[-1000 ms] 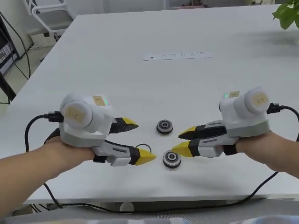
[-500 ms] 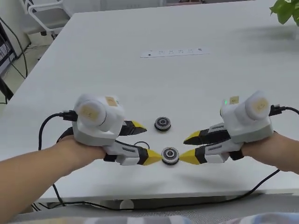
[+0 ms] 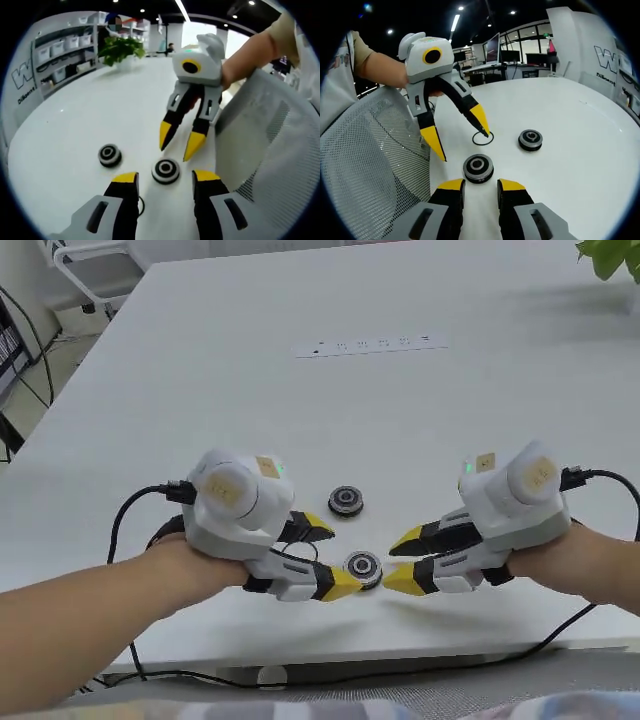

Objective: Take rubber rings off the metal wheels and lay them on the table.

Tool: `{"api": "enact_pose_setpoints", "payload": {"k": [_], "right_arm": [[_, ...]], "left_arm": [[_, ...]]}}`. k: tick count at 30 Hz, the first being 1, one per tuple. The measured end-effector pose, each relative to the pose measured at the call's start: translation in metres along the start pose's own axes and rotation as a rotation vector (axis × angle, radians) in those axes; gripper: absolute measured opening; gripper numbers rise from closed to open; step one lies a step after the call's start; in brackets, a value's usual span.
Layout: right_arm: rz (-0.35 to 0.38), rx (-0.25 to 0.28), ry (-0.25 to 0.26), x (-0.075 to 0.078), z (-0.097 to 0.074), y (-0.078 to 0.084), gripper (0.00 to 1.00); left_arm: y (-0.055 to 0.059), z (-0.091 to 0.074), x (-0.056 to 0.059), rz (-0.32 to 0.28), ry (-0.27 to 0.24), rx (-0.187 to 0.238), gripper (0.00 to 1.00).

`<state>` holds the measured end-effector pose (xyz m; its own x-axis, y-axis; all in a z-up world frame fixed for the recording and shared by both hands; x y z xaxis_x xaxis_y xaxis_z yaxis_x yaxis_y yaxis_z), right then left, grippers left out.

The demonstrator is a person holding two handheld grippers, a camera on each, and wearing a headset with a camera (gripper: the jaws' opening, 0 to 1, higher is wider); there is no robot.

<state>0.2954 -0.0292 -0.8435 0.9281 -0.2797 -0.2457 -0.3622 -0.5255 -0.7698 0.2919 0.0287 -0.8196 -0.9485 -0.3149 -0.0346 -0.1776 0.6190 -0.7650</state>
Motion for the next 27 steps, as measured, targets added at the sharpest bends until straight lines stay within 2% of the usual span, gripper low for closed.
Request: {"api": "enact_pose_setpoints", "payload": {"k": [9, 19, 27], "right_arm": [[-0.017, -0.022, -0.017, -0.002, 0.008, 0.004, 0.22], [-0.012, -0.016, -0.014, 0.001, 0.010, 0.003, 0.20], [-0.011, -0.012, -0.014, 0.000, 0.011, 0.003, 0.20]], "left_arm": [[0.004, 0.009, 0.003, 0.008, 0.017, -0.023, 0.38], [0.001, 0.015, 0.001, 0.007, 0.017, -0.018, 0.31], [-0.002, 0.021, 0.004, 0.014, 0.027, -0.007, 0.23]]}}
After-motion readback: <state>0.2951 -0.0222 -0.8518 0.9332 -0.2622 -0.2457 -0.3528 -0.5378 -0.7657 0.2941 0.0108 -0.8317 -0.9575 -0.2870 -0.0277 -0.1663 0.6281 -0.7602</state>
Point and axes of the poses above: the centre of the closed fingertips' face, and the gripper's own axes: z roughly forward along the fingers, x roughly to its right, y roughly out of its underside, the point moved 2 cm from there along -z, roughly backward along the fingers, and after that the axes turned 6 degrees about z, right-handed, at the moved point
